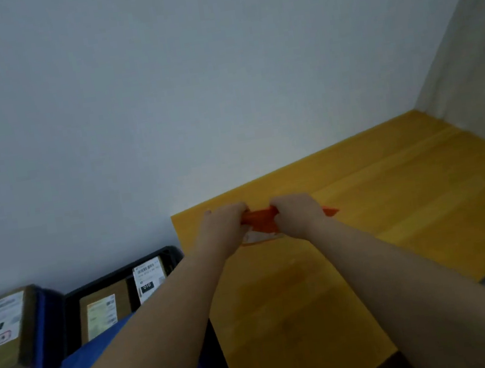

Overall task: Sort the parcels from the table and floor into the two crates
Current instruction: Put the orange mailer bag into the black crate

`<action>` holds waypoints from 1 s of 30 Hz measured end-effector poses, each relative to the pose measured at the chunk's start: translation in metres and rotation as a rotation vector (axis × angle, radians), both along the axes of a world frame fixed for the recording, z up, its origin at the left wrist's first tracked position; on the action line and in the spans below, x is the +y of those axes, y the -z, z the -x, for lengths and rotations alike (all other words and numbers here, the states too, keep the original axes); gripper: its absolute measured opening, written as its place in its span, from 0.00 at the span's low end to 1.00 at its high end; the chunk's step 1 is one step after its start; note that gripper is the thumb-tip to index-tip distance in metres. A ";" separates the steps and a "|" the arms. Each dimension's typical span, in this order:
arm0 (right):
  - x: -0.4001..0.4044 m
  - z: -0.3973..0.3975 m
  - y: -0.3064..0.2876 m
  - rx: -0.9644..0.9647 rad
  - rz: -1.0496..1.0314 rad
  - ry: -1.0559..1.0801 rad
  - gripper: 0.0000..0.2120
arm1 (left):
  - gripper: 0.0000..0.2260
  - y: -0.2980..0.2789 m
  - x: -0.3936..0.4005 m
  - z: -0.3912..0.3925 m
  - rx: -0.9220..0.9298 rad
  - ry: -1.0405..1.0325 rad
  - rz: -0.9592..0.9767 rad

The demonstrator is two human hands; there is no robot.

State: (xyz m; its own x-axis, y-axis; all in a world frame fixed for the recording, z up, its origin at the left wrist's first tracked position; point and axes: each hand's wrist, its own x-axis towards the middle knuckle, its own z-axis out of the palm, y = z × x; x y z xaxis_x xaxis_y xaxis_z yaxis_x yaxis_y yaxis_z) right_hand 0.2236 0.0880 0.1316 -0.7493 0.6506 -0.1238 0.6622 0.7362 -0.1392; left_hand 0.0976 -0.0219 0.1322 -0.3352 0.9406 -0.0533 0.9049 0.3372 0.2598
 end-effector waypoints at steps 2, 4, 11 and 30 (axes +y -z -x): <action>-0.003 0.005 -0.022 0.078 -0.089 0.004 0.05 | 0.10 -0.018 -0.008 0.011 -0.046 -0.031 -0.081; -0.006 0.008 -0.041 0.150 -0.181 -0.002 0.07 | 0.08 -0.032 -0.016 0.020 -0.089 -0.056 -0.143; -0.011 0.013 -0.081 0.322 -0.412 0.151 0.17 | 0.04 -0.073 -0.043 0.053 -0.242 -0.125 -0.298; -0.052 0.056 -0.086 1.205 0.749 0.440 0.21 | 0.05 -0.087 -0.080 0.070 -1.017 -0.498 -0.905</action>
State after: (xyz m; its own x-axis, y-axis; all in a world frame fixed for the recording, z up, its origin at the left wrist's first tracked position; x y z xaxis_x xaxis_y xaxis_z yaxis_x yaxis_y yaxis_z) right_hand 0.1679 0.0361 0.2175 -0.4062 0.9137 0.0126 0.0210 0.0231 -0.9995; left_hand 0.0271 -0.1016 0.2192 -0.8111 0.5800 0.0749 0.0426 -0.0691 0.9967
